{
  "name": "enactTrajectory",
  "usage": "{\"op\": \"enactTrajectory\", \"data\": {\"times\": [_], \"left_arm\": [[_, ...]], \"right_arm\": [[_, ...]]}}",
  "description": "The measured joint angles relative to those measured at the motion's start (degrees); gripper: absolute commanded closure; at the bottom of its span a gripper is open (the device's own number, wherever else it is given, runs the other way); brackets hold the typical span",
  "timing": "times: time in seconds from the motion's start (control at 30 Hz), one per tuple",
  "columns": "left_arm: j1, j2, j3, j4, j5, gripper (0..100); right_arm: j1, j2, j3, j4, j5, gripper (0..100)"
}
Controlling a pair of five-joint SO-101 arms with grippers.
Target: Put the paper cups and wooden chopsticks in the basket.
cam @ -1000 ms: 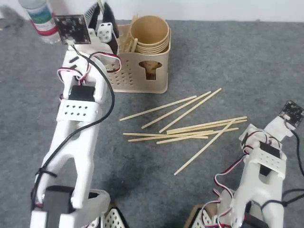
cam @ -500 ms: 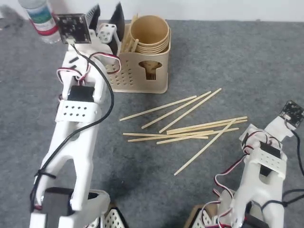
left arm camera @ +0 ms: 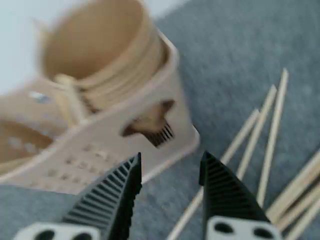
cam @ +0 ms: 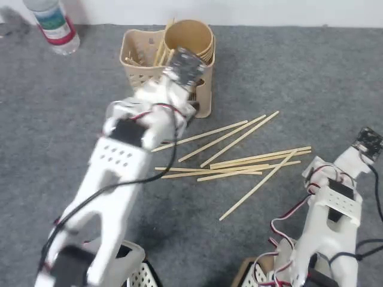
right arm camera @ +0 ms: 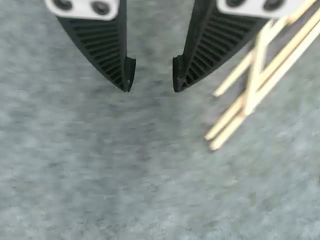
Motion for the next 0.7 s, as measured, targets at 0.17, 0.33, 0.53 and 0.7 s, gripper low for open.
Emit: {"op": "enactTrajectory", "data": {"times": [0.17,0.33,0.53,0.7], "left_arm": [[7.3,12.5,-0.4,0.0,-0.5,81],[9.7,24.4,-7.5,-1.6,-0.7,81],[10.1,40.4,-19.6,-0.4,0.1,81],[10.0,51.9,-33.6,7.9,3.0,81]], "right_arm": [[5.1,0.0,0.0,0.0,-3.5,85.8],[7.1,0.0,0.0,0.0,-5.7,85.8],[7.1,0.0,0.0,0.0,-6.0,85.8],[6.0,0.0,0.0,0.0,-6.0,85.8]]}}
